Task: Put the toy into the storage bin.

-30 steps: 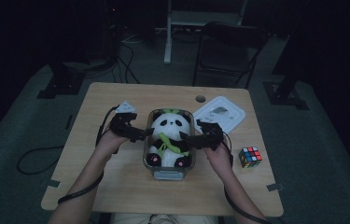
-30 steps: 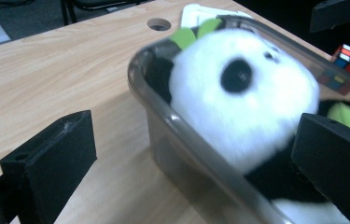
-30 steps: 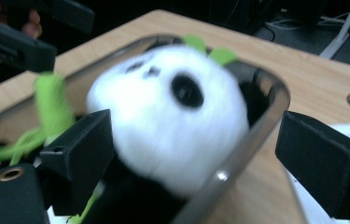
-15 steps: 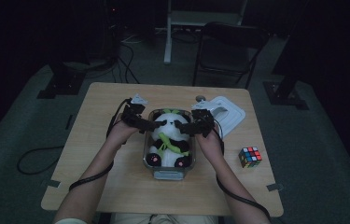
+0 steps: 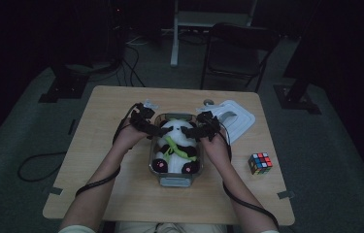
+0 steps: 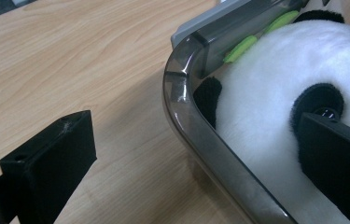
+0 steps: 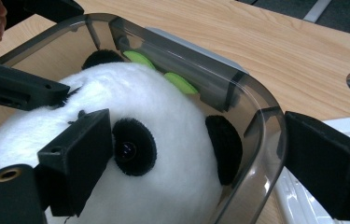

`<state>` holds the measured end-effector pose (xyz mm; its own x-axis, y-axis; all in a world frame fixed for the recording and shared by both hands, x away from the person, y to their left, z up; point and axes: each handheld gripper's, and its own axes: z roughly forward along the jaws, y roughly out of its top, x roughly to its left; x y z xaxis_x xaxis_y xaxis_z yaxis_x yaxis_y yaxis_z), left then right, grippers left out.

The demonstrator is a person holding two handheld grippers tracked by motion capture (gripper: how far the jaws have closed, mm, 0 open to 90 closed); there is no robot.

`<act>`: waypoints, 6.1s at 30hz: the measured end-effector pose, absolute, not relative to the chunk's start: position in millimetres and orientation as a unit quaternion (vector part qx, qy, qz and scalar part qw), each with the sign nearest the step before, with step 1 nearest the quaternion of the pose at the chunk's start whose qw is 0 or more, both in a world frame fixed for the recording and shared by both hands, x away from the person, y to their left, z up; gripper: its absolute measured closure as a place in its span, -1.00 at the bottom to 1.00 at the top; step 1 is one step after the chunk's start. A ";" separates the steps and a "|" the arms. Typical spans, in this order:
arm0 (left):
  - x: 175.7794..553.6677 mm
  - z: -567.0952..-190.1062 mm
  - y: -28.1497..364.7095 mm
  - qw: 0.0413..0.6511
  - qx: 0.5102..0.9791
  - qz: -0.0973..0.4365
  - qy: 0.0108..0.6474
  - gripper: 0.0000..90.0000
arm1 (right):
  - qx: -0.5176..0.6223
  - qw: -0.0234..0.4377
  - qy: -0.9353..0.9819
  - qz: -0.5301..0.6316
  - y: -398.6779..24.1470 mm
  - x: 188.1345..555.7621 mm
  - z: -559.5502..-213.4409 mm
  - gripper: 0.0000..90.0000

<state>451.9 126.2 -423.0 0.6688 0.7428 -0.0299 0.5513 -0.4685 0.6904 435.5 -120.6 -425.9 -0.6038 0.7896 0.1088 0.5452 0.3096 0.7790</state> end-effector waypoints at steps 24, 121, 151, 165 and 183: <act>433.0 -419.8 169.5 0.430 0.812 0.123 0.375 -0.99 | 0.427 0.206 0.745 0.468 -174.8 398.2 -416.2 -0.77; 388.7 -496.6 239.0 0.386 0.791 0.157 0.449 -0.99 | 0.370 0.190 0.781 0.465 -254.9 314.7 -390.3 -0.25; 372.4 -464.3 222.1 0.374 0.810 0.174 0.416 -0.99 | 0.138 0.003 0.881 0.453 -114.8 340.5 -408.9 -0.26; 332.9 -380.8 182.8 0.460 0.820 0.148 0.307 -0.99 | 0.180 0.051 0.846 0.499 -137.4 332.1 -374.6 -0.26; 314.2 -365.8 126.6 0.473 0.858 0.070 0.187 0.81 | 0.220 0.021 0.829 0.514 -134.4 331.9 -373.2 1.00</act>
